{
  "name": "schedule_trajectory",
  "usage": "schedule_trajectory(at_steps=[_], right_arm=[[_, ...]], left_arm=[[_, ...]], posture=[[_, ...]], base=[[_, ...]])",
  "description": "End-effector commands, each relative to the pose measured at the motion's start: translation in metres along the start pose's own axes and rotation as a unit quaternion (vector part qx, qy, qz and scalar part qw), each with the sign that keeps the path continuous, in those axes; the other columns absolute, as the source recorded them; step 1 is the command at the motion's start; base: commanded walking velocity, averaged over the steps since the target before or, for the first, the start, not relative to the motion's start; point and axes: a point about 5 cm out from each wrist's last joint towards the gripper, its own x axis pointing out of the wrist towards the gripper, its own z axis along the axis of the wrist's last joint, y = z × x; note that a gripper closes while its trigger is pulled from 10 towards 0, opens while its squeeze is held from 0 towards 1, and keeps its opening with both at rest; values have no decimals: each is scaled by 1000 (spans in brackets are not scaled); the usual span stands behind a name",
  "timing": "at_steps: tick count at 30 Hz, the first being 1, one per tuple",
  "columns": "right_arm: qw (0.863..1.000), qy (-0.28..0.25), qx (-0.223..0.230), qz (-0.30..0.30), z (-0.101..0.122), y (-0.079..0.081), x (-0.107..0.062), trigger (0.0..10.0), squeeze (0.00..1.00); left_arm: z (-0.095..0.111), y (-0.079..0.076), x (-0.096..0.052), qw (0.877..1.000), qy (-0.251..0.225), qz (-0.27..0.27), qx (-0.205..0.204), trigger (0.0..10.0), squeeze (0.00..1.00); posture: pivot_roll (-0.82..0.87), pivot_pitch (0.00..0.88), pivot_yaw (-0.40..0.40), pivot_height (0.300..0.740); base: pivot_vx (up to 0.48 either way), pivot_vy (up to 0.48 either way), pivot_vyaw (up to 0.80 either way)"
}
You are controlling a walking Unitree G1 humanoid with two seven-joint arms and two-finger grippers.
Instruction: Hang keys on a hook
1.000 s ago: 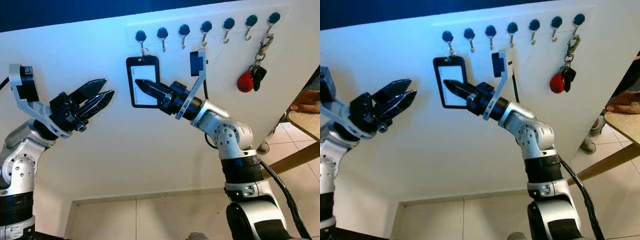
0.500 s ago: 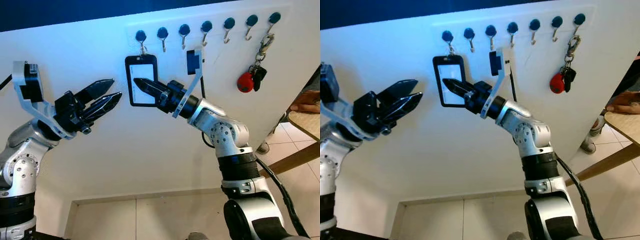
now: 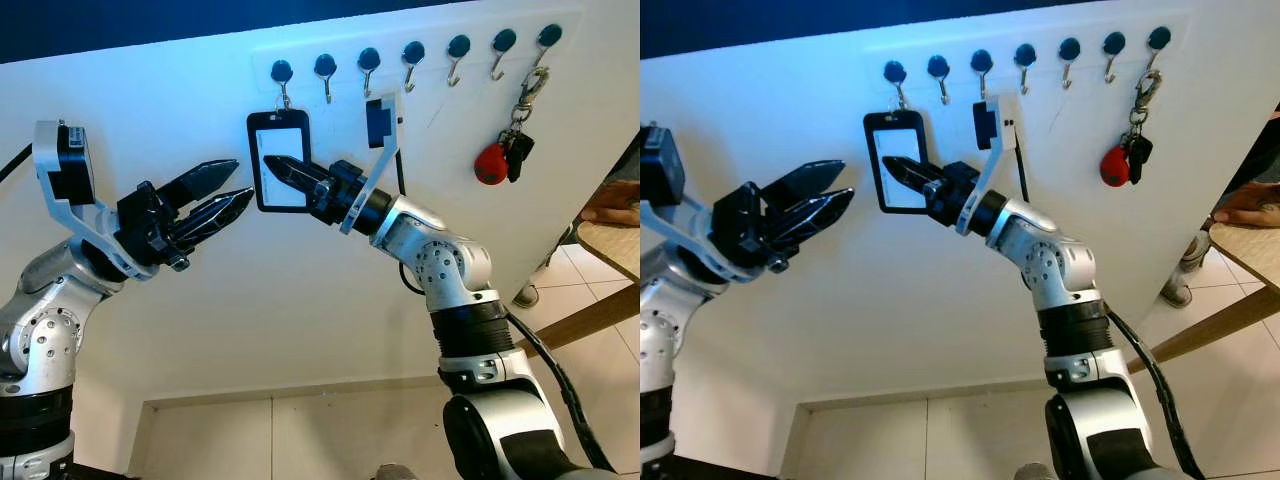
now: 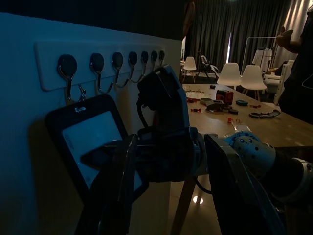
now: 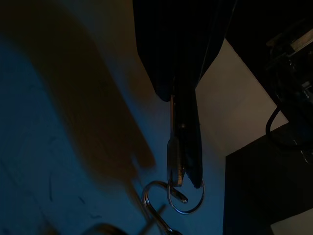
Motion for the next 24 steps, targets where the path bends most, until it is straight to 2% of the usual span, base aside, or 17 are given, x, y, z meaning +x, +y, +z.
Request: schedule_trajectory(at_steps=[1, 24], right_arm=[[1000, -2, -4, 2, 2, 2, 4, 0, 0], [1000, 16, 10, -22, -3, -3, 6, 0, 0]], left_arm=[[2, -3, -1, 1000, 14, -6, 5, 10000, 0], [3, -6, 5, 1000, 12, -15, 6, 10000, 0]], posture=[[-146, 110, 77, 740], [-148, 104, 74, 740]], base=[[0, 0, 0], [0, 0, 0]])
